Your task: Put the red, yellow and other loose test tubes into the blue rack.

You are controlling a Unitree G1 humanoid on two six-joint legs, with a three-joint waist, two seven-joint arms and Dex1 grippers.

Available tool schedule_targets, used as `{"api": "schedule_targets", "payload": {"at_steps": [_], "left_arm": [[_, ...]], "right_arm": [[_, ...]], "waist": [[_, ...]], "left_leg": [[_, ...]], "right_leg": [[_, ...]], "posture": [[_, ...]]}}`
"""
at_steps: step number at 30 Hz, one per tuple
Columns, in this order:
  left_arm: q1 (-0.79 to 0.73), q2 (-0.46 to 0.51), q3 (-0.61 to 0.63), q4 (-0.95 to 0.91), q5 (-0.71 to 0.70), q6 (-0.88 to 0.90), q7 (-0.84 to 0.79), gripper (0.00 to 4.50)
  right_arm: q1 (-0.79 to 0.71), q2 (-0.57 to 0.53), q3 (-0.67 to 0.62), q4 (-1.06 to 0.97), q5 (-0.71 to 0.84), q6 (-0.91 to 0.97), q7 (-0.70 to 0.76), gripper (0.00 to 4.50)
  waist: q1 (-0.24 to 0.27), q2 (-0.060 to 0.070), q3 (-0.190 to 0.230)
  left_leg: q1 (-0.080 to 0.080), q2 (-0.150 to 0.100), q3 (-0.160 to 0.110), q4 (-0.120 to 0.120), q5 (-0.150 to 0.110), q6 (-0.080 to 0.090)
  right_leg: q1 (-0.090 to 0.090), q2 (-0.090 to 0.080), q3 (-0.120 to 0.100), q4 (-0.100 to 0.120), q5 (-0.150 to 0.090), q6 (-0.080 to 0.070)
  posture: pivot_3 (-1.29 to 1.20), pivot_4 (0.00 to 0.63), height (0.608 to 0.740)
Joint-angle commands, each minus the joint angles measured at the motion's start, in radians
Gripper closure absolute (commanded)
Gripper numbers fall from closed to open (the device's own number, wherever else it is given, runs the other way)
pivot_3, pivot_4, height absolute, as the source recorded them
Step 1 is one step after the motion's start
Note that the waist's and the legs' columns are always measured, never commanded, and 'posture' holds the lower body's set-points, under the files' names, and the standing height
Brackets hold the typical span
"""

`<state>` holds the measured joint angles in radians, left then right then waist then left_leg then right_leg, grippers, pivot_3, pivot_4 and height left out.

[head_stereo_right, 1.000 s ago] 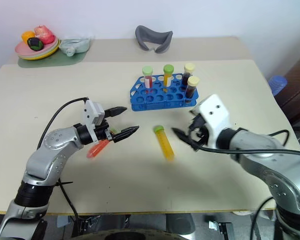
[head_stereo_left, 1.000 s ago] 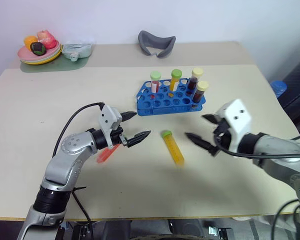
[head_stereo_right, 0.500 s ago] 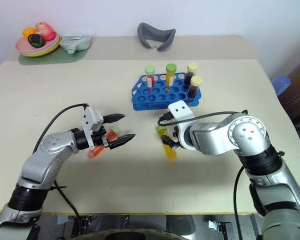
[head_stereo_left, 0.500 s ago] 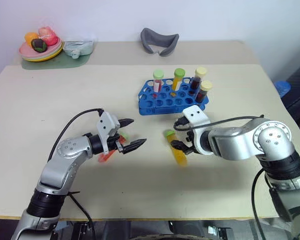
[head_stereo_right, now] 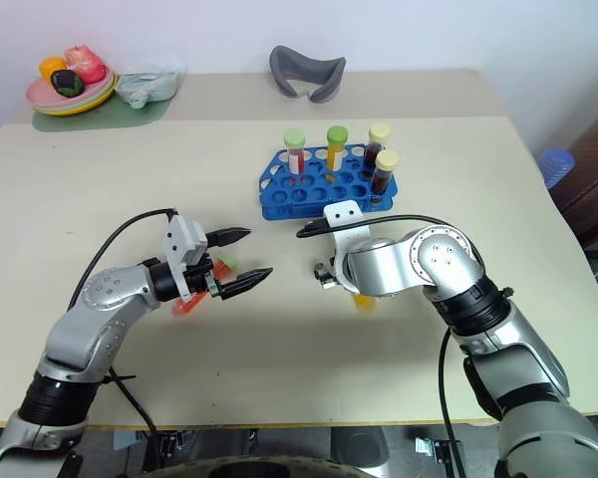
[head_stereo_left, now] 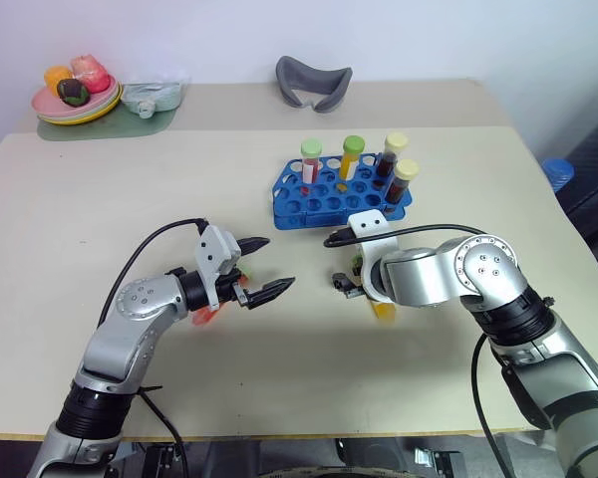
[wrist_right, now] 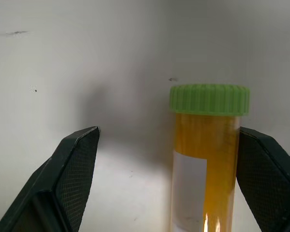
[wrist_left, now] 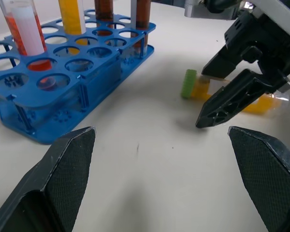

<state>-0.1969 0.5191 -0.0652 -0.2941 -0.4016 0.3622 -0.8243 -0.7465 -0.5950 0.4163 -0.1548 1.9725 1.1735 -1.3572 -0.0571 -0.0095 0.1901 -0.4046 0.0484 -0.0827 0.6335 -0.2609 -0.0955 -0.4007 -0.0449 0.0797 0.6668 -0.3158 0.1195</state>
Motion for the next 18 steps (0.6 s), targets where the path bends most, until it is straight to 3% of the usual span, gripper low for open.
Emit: {"api": "schedule_targets", "payload": {"at_steps": [1, 4, 7, 13, 18], "left_arm": [[0.001, -0.005, 0.0, -0.021, 0.004, -0.021, 0.001, 0.0], [-0.002, -0.009, -0.004, -0.033, 0.001, -0.012, 0.004, 0.0], [-0.004, -0.012, -0.008, -0.042, -0.004, -0.002, 0.002, 0.0], [-0.022, -0.013, -0.01, -0.033, -0.005, 0.006, -0.001, 0.0], [-0.032, -0.011, -0.012, -0.027, -0.007, 0.009, -0.005, 0.0]], "right_arm": [[0.003, -0.007, -0.016, 0.019, 0.0, 0.014, -0.032, 0.33], [0.008, -0.016, -0.02, 0.02, 0.0, 0.017, -0.041, 1.54], [0.009, -0.017, -0.026, 0.018, 0.0, 0.02, -0.041, 3.03], [0.005, -0.019, -0.038, 0.01, 0.0, 0.024, -0.017, 3.03], [-0.006, -0.085, -0.012, 0.002, 0.0, 0.071, 0.082, 3.03]], "waist": [[0.0, 0.0, 0.0], [0.001, 0.0, 0.0], [0.001, 0.0, 0.0], [0.002, 0.0, 0.0], [0.011, 0.0, 0.0]], "left_leg": [[0.0, 0.0, 0.0, 0.0, 0.0, 0.0], [0.0, 0.0, 0.0, 0.0, 0.0, 0.0], [0.0, 0.0, 0.0, 0.0, 0.0, 0.0], [0.0, 0.0, 0.0, 0.0, 0.0, 0.0], [-0.001, 0.0, 0.0, 0.0, 0.0, 0.0]], "right_leg": [[0.0, 0.0, 0.0, 0.0, 0.0, 0.0], [0.0, 0.0, 0.0, 0.0, 0.0, 0.0], [0.0, 0.0, 0.0, 0.0, 0.0, 0.0], [0.0, 0.0, 0.0, 0.0, 0.0, 0.0], [-0.001, 0.0, 0.0, -0.001, 0.0, 0.0]], "posture": [[0.0, 0.15, 0.74], [0.0, 0.15, 0.74], [0.0, 0.15, 0.74], [0.0, 0.15, 0.74], [0.0, 0.15, 0.74]]}}
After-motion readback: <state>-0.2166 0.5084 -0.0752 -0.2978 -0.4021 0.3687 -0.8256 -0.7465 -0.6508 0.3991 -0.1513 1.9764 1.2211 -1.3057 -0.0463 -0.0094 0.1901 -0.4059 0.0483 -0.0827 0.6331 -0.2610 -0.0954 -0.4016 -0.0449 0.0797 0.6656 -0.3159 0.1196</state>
